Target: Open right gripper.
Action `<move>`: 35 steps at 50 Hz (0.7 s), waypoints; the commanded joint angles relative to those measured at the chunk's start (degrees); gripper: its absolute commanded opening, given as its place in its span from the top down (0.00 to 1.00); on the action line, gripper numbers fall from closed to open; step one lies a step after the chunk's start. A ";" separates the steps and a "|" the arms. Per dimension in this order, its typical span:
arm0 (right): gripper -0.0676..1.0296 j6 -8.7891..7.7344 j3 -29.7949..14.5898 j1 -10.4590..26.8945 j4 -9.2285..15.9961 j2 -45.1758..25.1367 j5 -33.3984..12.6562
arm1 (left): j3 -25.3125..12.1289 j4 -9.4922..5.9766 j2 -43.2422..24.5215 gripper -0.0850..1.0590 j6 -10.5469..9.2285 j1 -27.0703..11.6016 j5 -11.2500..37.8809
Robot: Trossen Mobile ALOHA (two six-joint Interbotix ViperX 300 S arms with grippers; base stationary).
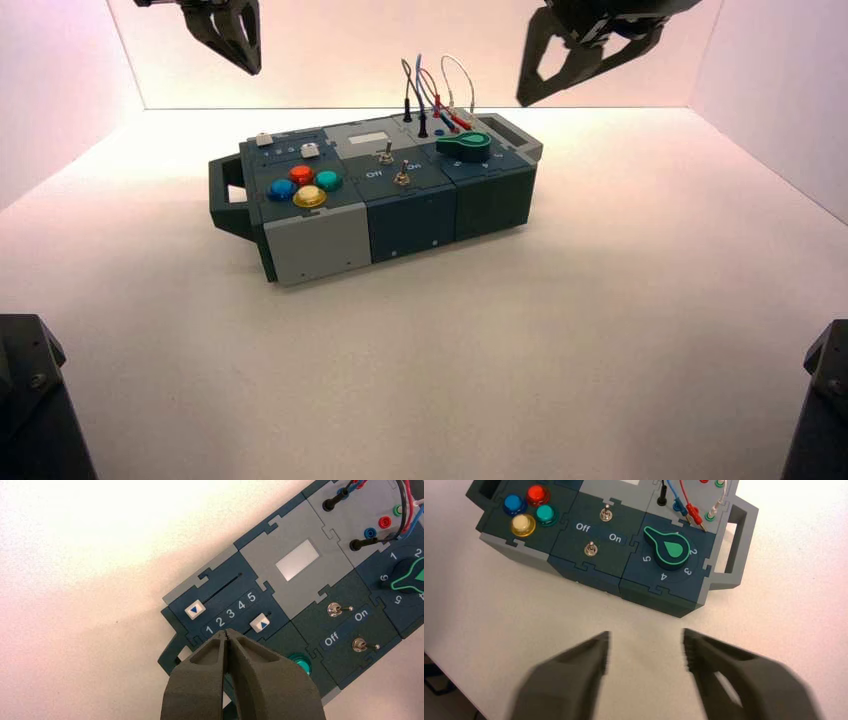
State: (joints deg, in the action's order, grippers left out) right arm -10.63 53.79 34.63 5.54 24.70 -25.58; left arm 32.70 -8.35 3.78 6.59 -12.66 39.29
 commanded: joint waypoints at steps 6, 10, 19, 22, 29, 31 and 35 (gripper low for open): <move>0.03 0.44 -1.41 -0.18 0.00 1.05 0.70 | -1.14 0.00 1.67 0.95 0.62 -0.18 -0.35; 0.03 0.44 -1.41 -0.18 0.00 1.23 0.79 | -1.23 0.00 1.58 0.95 0.62 -0.18 -0.35; 0.03 0.44 -1.41 -0.18 -0.09 1.41 0.88 | -1.23 0.00 1.41 0.95 0.70 -0.18 -0.35; 0.03 0.44 -1.23 -0.18 -0.09 1.41 1.14 | -1.23 0.09 1.49 0.95 0.70 -0.18 -0.35; 0.03 0.44 -1.14 -0.18 -0.09 1.49 1.14 | -1.23 0.00 1.67 0.95 0.70 -0.18 -0.35; 0.03 0.44 -1.14 -0.18 -0.09 1.49 1.14 | -1.14 0.00 1.67 0.95 0.70 -0.18 -0.35; 0.03 0.44 -1.14 -0.18 -0.09 1.93 1.14 | -1.14 0.00 1.67 0.95 0.70 -0.18 -0.35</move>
State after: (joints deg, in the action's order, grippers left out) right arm -10.37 53.79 34.54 5.45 25.58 -25.05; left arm 32.70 -8.35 3.78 7.03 -12.66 39.29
